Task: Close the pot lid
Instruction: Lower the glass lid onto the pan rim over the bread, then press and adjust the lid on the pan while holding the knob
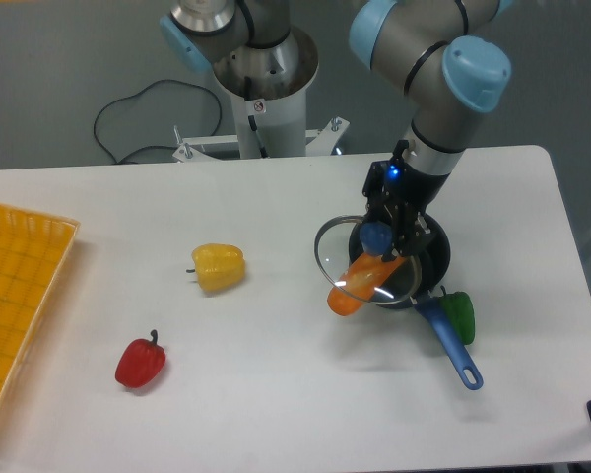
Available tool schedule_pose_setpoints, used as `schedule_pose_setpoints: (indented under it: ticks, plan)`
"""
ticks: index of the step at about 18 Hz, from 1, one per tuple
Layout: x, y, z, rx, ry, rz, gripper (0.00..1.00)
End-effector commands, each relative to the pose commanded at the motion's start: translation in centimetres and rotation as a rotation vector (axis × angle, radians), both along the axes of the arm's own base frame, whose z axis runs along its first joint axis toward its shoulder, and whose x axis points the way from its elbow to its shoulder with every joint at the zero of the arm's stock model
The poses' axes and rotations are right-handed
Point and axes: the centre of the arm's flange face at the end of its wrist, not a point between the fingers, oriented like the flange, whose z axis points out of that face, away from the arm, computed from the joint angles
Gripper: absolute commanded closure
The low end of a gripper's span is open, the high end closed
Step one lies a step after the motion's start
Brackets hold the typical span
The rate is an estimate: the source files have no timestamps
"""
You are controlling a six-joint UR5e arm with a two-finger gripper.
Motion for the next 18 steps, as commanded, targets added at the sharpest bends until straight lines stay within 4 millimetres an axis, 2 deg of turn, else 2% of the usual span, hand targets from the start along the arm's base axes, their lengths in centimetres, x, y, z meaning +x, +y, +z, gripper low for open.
schedule_pose_setpoints:
  ticks: [11, 18]
  plan:
    - [-1.2, -2.2, -1.3, 0.001, -0.008, -0.007, 0.42]
    - [-0.6, -2.4, -2.7, -0.006, -0.035, -0.008, 0.41]
